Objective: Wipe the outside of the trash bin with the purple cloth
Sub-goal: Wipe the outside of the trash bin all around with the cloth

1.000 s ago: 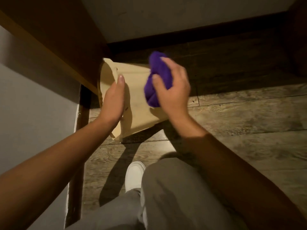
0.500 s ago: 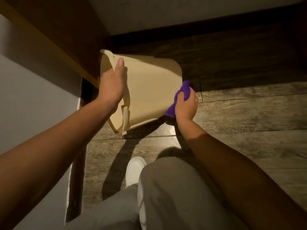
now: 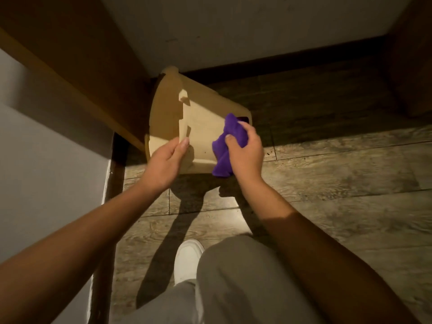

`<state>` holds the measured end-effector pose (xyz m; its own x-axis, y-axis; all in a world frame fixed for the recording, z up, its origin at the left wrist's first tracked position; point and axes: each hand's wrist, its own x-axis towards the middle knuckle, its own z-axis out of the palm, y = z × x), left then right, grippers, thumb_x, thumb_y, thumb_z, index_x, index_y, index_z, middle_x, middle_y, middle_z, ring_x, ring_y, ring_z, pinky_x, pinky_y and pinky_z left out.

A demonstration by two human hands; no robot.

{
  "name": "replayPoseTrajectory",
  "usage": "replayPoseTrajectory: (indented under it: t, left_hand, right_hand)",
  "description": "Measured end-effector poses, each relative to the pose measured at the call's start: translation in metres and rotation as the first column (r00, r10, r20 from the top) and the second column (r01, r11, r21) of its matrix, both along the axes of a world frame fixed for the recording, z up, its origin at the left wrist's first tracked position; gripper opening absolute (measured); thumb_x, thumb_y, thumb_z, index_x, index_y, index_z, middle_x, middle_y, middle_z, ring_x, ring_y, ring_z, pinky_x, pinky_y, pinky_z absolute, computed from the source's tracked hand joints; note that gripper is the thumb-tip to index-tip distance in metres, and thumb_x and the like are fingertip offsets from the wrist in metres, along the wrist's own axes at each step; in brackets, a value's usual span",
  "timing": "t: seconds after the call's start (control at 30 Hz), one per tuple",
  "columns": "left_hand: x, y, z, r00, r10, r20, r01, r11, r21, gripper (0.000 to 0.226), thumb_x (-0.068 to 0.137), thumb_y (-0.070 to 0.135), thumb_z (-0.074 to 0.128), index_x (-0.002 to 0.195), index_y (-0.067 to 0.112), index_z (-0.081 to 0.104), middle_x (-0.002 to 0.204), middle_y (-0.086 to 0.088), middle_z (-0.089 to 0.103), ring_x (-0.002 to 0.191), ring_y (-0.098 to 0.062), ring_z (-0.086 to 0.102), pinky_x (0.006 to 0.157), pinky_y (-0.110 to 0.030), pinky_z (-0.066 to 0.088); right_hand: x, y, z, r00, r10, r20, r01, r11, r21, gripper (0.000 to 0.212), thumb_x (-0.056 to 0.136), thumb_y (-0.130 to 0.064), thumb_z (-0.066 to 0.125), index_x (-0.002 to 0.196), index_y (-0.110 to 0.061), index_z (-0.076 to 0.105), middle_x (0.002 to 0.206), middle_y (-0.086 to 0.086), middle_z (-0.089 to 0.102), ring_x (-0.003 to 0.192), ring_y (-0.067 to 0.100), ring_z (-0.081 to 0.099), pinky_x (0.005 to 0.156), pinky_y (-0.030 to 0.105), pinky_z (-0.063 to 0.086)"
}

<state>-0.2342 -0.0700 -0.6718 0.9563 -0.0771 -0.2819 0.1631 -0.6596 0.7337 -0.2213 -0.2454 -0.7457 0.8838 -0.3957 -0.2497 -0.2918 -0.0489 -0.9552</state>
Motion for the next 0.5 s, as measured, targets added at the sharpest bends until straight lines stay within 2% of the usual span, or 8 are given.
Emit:
replayPoseTrajectory:
  t: [0.03,0.1,0.2,0.27,0.33,0.4,0.5]
  left_hand:
    - [0.005,0.0,0.002,1.0,0.014,0.02,-0.014,1.0,-0.001,0.04,0.108,0.043,0.033,0.107,0.018,0.065,0.101,-0.002,0.065,0.094,-0.025,0.059,0.079,-0.044,0.048]
    - [0.014,0.0,0.005,0.997,0.021,0.069,-0.02,0.999,-0.025,0.04,0.109,0.043,0.032,0.106,0.02,0.064,0.1,0.0,0.065,0.091,-0.02,0.059,0.081,-0.043,0.049]
    - [0.015,-0.005,0.001,0.987,-0.022,0.157,0.032,0.998,-0.059,0.036,0.11,0.037,0.033,0.104,0.019,0.063,0.095,0.001,0.066,0.085,-0.015,0.06,0.078,-0.039,0.048]
    - [0.009,-0.012,-0.003,0.979,0.001,0.202,0.018,0.996,-0.089,0.035,0.111,0.034,0.032,0.116,0.017,0.063,0.104,-0.002,0.069,0.095,-0.018,0.064,0.085,-0.041,0.05]
    - [0.006,-0.014,-0.005,0.976,0.026,0.218,-0.002,0.994,-0.109,0.035,0.111,0.034,0.032,0.123,0.019,0.061,0.109,-0.004,0.069,0.1,-0.021,0.064,0.089,-0.046,0.052]
    - [0.006,-0.01,-0.006,0.974,0.002,0.226,0.018,0.996,-0.086,0.033,0.11,0.034,0.034,0.126,0.019,0.059,0.109,-0.004,0.069,0.099,-0.022,0.065,0.088,-0.051,0.053]
    - [0.012,-0.003,-0.005,0.976,-0.09,0.199,0.09,0.996,0.011,0.029,0.107,0.031,0.044,0.135,0.025,0.051,0.111,0.003,0.069,0.095,-0.019,0.069,0.083,-0.05,0.057]
  right_hand:
    - [-0.001,0.006,0.004,1.0,0.001,0.008,-0.001,1.0,0.004,0.042,0.099,-0.022,0.068,0.139,-0.031,0.06,0.145,-0.002,0.055,0.125,0.017,0.057,0.087,0.021,0.047]
    - [0.001,0.017,0.02,0.992,-0.007,0.123,0.009,1.0,-0.016,0.04,0.099,-0.022,0.067,0.137,-0.031,0.062,0.146,-0.004,0.054,0.125,0.014,0.056,0.094,0.025,0.048]
    - [0.013,0.035,0.039,0.953,0.105,0.284,-0.057,0.983,-0.175,0.042,0.097,-0.032,0.063,0.139,-0.033,0.061,0.146,-0.005,0.056,0.129,0.016,0.053,0.098,0.028,0.048]
    - [0.018,0.046,0.04,0.946,0.185,0.267,-0.113,0.958,-0.262,0.044,0.099,-0.034,0.06,0.144,-0.03,0.06,0.148,-0.002,0.057,0.134,0.022,0.05,0.104,0.037,0.047]
    - [0.018,0.049,0.034,0.957,0.196,0.216,-0.136,0.955,-0.264,0.045,0.103,-0.033,0.059,0.148,-0.027,0.057,0.15,-0.001,0.056,0.137,0.022,0.047,0.107,0.043,0.047]
    - [0.018,0.048,0.028,0.955,0.217,0.202,-0.157,0.948,-0.277,0.046,0.104,-0.033,0.059,0.149,-0.023,0.056,0.153,0.001,0.055,0.14,0.023,0.045,0.11,0.044,0.045]
    - [0.03,0.044,0.027,0.943,0.253,0.216,-0.199,0.949,-0.243,0.046,0.102,-0.033,0.059,0.146,-0.021,0.06,0.151,0.003,0.057,0.141,0.024,0.047,0.113,0.044,0.043]
